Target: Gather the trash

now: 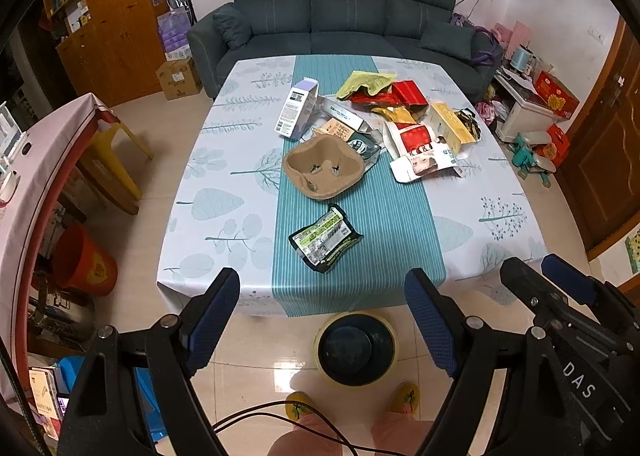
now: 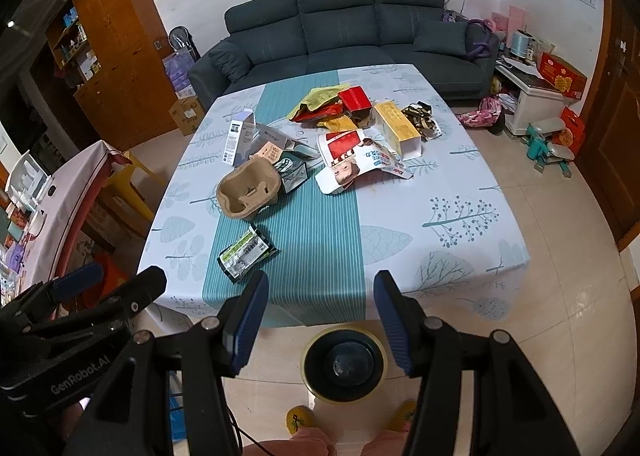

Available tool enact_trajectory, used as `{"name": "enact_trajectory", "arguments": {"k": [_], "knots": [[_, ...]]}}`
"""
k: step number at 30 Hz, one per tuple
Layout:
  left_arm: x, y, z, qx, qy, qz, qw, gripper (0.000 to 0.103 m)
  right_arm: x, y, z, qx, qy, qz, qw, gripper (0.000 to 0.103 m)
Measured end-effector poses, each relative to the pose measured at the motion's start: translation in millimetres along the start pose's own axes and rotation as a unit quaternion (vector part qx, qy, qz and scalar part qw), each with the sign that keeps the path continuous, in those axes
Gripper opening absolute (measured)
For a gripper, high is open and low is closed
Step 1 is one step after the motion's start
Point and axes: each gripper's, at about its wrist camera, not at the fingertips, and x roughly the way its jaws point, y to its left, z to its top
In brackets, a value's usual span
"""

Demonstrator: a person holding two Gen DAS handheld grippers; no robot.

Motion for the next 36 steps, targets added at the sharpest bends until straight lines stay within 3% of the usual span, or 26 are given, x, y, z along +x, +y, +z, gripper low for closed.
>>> {"name": "enact_trajectory", "arguments": {"k": [3,5,36], "knots": [[1.0,1.4,-0.2,0.003,0.001,-0.001,1.0,0.083,-3.8,-0.3,0.1,0.009,-0.001,0.0,1.0,0.065],[1.8,1.8,0.0,0.004,0.002,-0.003,1.0,0.083,-4.5,1.2,-1.1,0.014,-0.003,-0.002,1.0,0.067],[24.2,31.7,16.7,0.032,0.011,-0.039,0.9987,0.083,5.3,30.1,-3.0,0.041,-0.008,-0.038,0.998,0.067]]}}
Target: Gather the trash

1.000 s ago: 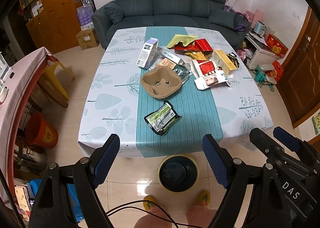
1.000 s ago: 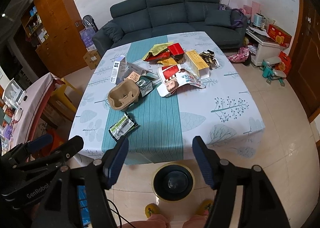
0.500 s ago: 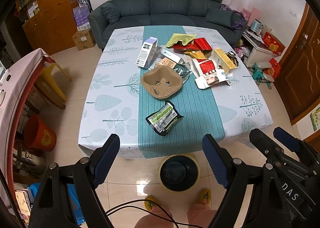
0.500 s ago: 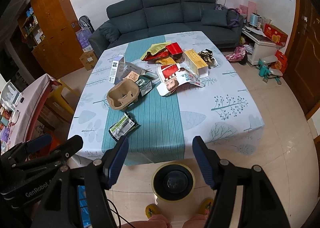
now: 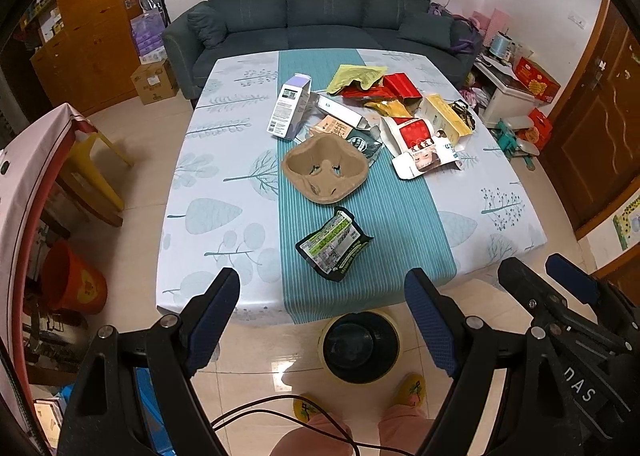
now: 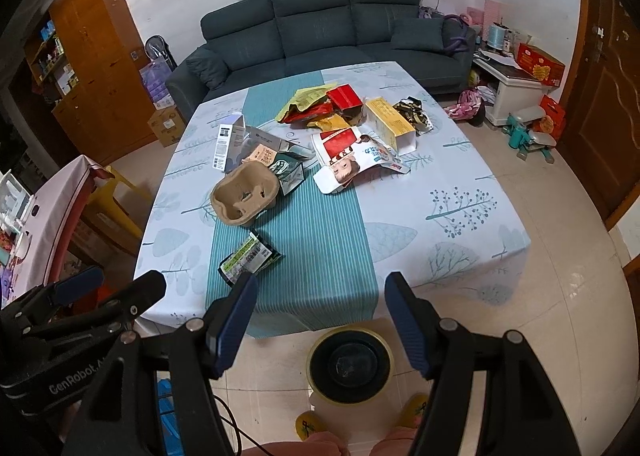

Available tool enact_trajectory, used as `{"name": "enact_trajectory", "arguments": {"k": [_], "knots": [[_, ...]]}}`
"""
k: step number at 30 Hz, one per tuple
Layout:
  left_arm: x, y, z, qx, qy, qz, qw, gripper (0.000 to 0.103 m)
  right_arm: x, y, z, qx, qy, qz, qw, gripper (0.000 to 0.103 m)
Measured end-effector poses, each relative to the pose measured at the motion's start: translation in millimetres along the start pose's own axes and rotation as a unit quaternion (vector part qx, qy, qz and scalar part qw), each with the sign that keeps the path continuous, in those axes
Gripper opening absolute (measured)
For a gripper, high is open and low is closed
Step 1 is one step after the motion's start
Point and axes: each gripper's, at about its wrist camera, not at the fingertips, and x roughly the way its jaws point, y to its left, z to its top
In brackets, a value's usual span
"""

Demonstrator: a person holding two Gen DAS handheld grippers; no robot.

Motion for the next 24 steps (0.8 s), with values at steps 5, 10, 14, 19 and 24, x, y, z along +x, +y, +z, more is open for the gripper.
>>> {"name": "enact_trajectory", "arguments": {"k": [5,10,14,19,24], "knots": [[6.9,5.2,7.1,-0.001,0.004,-0.007,1.0,0.083,2.9,6.0,4.3,-0.003,-0.003,-0.007,1.0,0.067],[14.6,2.5,12.2,0.002,0.012,-0.017,0.9998,0.083,3.5,8.2,8.0,-0.004,-0.003,-0.015,1.0,0.067],[24.4,-2.0,18.6,0.002,0.019,-0.017,0.9997,0.083,4.8,4.7,11.1,-0.005,0.0,-0.021,1.0,0.067],[44.6,4.1,34.5,-0.045,0.033,-0.004,0.9984,0.083,14.2,-5.8,24.3,-0.011,0.004,-0.021,1.0,0.067],[71.1,21.3,51.2,-0.122,0.056,0.021,0.9907,0.083,41.4,-16.9,51.7,-0.034,0.018,0.006,0.999,0.067]]}}
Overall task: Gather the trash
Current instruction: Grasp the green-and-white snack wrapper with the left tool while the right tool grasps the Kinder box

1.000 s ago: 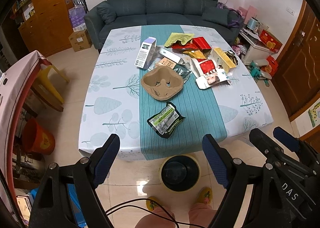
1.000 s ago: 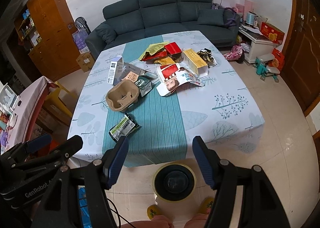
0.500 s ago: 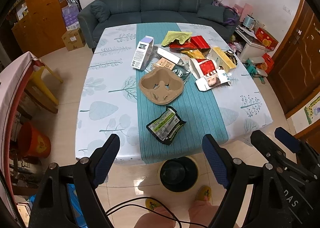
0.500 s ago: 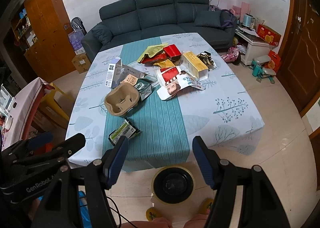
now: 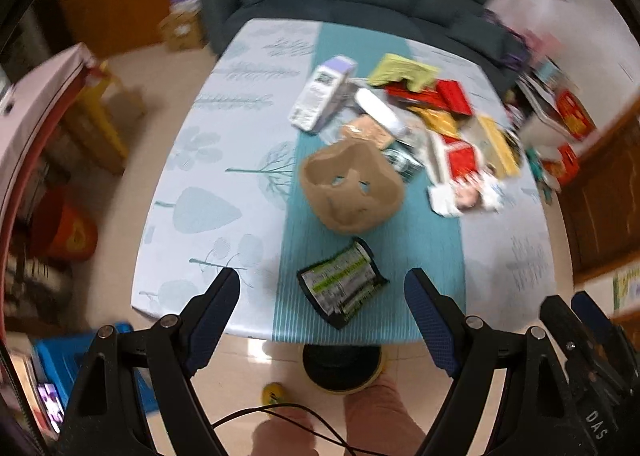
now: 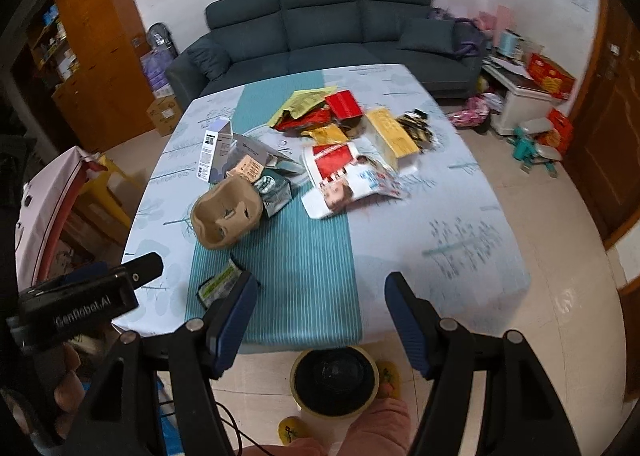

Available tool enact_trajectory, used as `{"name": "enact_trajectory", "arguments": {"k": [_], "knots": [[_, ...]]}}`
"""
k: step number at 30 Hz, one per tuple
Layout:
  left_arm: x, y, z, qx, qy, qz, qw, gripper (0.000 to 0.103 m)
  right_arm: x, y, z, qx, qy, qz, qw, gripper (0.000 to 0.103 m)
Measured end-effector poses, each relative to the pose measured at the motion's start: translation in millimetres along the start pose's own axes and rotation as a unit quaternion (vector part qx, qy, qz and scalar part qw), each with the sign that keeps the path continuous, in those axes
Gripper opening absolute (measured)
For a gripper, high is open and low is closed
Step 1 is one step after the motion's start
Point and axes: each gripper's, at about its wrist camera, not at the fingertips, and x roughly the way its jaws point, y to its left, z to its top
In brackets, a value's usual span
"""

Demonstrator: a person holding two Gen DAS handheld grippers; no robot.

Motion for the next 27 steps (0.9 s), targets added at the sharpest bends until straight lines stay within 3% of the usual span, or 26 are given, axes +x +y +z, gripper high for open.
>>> {"name": "enact_trajectory", "arguments": {"k": [10,16,20,23,27], "knots": [[52.9,15.2,8.3,-0.146,0.07,0.029,0.9863,0.083,74.3,-35.4,68.7,-0.073,0.055,0.078,0.993,0.067],[78.8,5.3,-5.9,-0.183,0.094,0.027,0.9782,0.083,110.6,-50.7,82.5,-0.144,0.079,0.106,0.981,0.067],[87.1,-5.3,-7.7,-0.137,0.085,0.037,0.9863,0.083,128.6,-64.2,88.9,-0.184,0.099,0.114,0.971,0.066],[89.1,-18.6,-6.9,-0.057,0.077,0.066,0.9933,0.083,140.3,-74.2,89.7,-0.194,0.116,0.117,0.967,0.066],[92.4,-36.1,-8.7,0.044,0.081,0.07,0.9933,0.083,149.1,-83.3,90.2,-0.189,0.124,0.119,0.967,0.067]]}}
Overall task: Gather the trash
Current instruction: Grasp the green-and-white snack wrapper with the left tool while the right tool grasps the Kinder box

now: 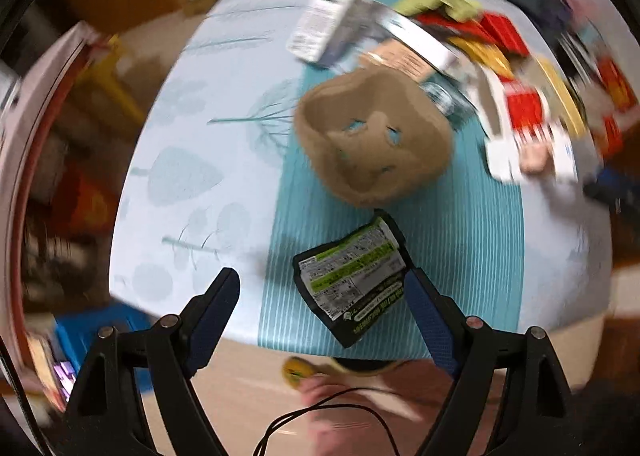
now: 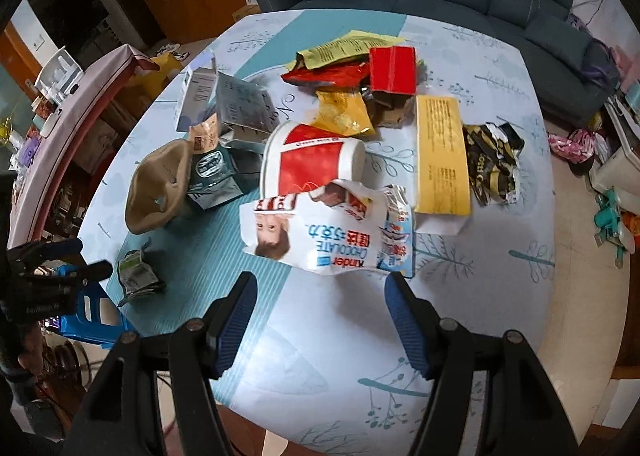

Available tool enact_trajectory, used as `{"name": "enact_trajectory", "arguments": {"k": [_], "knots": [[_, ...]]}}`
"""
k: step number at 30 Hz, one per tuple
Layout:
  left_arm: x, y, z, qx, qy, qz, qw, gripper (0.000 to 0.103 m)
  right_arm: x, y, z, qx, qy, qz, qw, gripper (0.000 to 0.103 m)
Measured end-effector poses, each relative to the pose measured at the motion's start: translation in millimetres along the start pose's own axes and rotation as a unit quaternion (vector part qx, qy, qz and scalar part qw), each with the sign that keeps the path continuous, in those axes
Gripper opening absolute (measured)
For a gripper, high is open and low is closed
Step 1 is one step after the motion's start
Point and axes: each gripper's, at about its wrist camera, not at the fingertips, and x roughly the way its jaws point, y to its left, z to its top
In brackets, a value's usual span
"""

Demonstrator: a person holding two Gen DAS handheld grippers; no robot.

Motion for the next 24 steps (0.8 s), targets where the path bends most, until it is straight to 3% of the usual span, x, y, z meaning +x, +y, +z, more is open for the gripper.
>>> {"name": "enact_trajectory", "arguments": {"k": [4,9,13,16,24], "knots": [[10.8,-15.7,-1.0,0.083,0.019,0.0,0.9964,0.083,2.8,-3.6,-1.2,0.007,-0.001,0.006,1.0,0.066],[25.4,-27.7,-0.4,0.138,0.039,-0.011,0.9896,0.083,3.4,-6.0,-2.8,0.017,-0.005,0.008,1.0,0.066],[42.6,-37.0,-0.6,0.174,0.047,0.004,0.9836,0.083,2.7,-7.2,-5.7,0.024,-0.008,0.006,1.0,0.066],[49.8,-42.9,1.4,0.181,0.05,0.009,0.9822,0.082,2.3,-6.8,-6.5,0.022,-0.01,0.004,1.0,0.066],[55.1,-36.5,8.6,0.139,0.058,-0.02,0.9884,0.057,4.8,3.2,0.0,-0.065,-0.027,-0.022,0.997,0.066]]}}
